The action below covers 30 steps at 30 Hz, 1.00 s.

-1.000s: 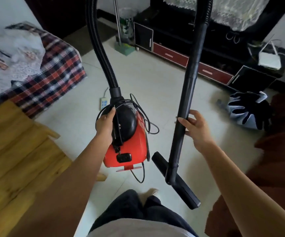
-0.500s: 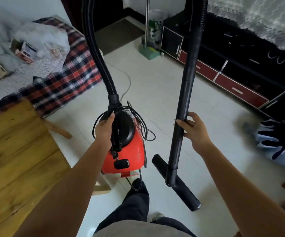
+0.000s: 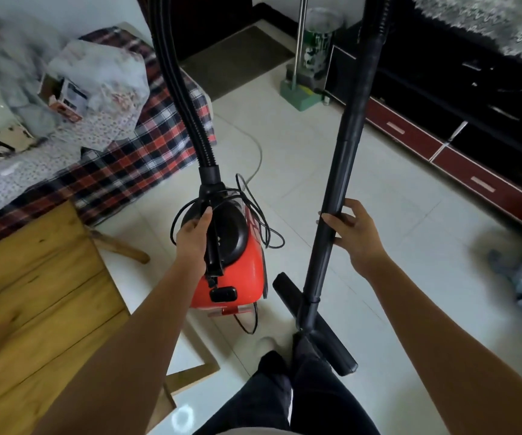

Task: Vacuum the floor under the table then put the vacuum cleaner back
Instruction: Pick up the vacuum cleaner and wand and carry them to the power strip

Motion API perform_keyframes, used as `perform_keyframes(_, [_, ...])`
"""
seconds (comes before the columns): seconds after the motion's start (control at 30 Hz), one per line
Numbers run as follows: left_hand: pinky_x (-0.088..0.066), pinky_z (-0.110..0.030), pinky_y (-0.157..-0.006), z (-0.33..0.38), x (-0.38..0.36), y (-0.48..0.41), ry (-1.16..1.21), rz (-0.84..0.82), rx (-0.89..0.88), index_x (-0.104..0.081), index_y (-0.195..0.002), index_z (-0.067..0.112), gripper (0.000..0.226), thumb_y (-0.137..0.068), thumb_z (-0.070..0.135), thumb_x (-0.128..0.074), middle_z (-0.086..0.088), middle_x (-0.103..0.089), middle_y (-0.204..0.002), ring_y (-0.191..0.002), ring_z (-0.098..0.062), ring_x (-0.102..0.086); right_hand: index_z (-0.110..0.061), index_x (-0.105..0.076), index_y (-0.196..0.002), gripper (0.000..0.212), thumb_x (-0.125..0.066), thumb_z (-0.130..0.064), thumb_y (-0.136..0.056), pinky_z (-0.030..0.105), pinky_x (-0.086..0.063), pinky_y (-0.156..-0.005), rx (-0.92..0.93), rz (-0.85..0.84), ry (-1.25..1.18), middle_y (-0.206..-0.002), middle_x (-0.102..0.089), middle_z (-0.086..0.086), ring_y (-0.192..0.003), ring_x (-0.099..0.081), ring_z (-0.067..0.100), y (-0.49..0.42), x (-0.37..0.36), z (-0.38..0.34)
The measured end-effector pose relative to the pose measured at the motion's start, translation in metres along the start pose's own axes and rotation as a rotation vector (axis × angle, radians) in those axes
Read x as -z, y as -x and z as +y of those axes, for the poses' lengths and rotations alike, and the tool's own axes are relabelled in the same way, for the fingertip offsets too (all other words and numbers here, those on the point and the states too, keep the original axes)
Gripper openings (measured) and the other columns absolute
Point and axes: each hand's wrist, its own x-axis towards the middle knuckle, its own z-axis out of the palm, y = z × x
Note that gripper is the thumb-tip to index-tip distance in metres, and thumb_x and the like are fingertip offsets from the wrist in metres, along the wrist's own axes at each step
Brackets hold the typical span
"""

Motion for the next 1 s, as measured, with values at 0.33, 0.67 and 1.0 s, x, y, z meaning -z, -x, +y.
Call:
perform_keyframes(0.33, [-0.048,-0.034,-0.081,0.023,-0.035,-0.039,0.019,0.063,0.077,-0.052,-0.075,0.022,0.029,-0.087,0.048,-0.059,-0.002,-0.058,-0.083,-0.084,-0.022,-0.056,-0.015,-0.047,-0.119,0.034,-0.061,-0.010,-0.089,0.052,-0.051,-0.092,-0.050,-0.037,0.000,-0.099,-0.066,0.015,-0.101,-0.064,0.035,-0.066,0.008,-0.014])
perform_keyframes(0.67, [-0.042,-0.030,-0.073,0.045,-0.112,-0.060,-0.066,-0.065,0.043,-0.059,-0.106,0.014,0.037,-0.091,0.048,-0.054,-0.009,-0.061,-0.102,-0.091,-0.025,-0.058,-0.015,-0.047,-0.117,0.031,-0.060,-0.008,-0.090,0.051,-0.051,-0.092,-0.091,0.077,-0.048,-0.095,-0.067,0.012,-0.100,-0.064,0.034,-0.099,0.063,-0.009])
perform_keyframes(1.0, [-0.043,-0.035,-0.084,0.062,-0.190,-0.083,-0.208,-0.287,0.050,-0.058,-0.117,0.011,0.048,-0.090,0.050,-0.053,-0.010,-0.059,-0.112,-0.099,-0.026,-0.054,-0.014,-0.048,-0.117,0.030,-0.060,-0.008,-0.090,0.049,-0.052,-0.091,-0.124,0.322,-0.155,-0.096,-0.067,0.013,-0.097,-0.065,0.032,-0.100,0.105,0.004])
